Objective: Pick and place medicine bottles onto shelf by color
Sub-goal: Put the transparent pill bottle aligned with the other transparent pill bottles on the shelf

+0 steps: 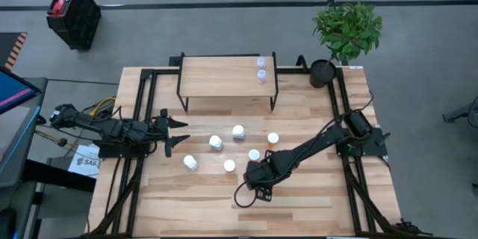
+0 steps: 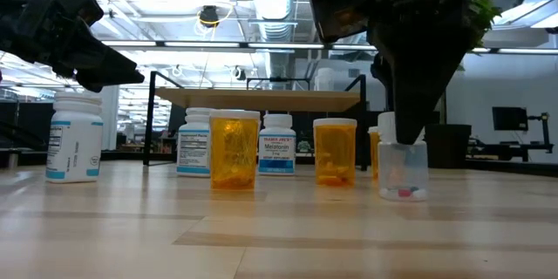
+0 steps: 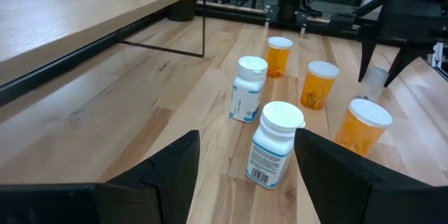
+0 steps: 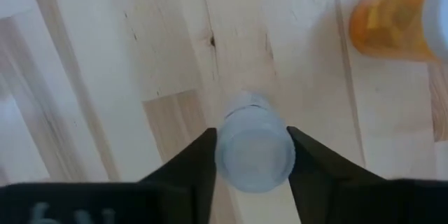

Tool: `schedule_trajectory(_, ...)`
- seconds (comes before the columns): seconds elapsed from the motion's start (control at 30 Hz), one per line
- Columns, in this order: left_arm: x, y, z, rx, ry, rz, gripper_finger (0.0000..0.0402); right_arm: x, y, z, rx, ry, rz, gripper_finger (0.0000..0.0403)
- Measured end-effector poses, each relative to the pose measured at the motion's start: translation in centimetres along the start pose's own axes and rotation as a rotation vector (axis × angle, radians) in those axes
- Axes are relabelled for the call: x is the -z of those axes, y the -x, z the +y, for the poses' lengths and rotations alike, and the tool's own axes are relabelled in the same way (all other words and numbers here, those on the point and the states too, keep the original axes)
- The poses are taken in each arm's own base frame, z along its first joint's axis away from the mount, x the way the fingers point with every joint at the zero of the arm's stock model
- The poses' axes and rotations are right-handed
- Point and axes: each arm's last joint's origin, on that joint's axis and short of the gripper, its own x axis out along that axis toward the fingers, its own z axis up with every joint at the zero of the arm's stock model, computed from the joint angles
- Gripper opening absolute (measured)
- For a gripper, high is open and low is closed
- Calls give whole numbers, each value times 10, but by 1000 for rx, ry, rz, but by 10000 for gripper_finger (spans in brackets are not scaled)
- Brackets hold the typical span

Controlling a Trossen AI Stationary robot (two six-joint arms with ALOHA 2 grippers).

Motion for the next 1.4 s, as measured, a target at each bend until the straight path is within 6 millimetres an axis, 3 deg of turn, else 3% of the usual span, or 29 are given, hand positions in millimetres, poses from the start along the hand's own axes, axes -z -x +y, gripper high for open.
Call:
schedule_trajectory(0.1,0,0,0,0,0,0,222,-2,0,-1,-7,-14,-10,122)
schedule_trajectory(0.37,0,0,0,0,0,0,222,-7,8,-5,4,-124,0,122)
schedule_trajectory(0.47,0,0,0,0,0,0,222,-18,31,-5,-17,-124,-20,122)
schedule_trajectory(0.7,0,0,0,0,2,-4,222,-44,113,-21,-12,3,-124,122)
schedule_trajectory(0.8,0,0,0,0,2,-5,222,-54,145,-41,63,-12,-205,122)
schedule_trajectory(0.9,0,0,0,-1,3,-6,222,-62,162,-64,145,-14,-235,122)
schedule_trajectory(1.17,0,0,0,-1,2,-6,222,-87,178,-147,243,-57,-202,122)
schedule_trajectory(1.4,-1,0,0,-1,-7,-7,222,-97,184,-227,183,-217,-178,122)
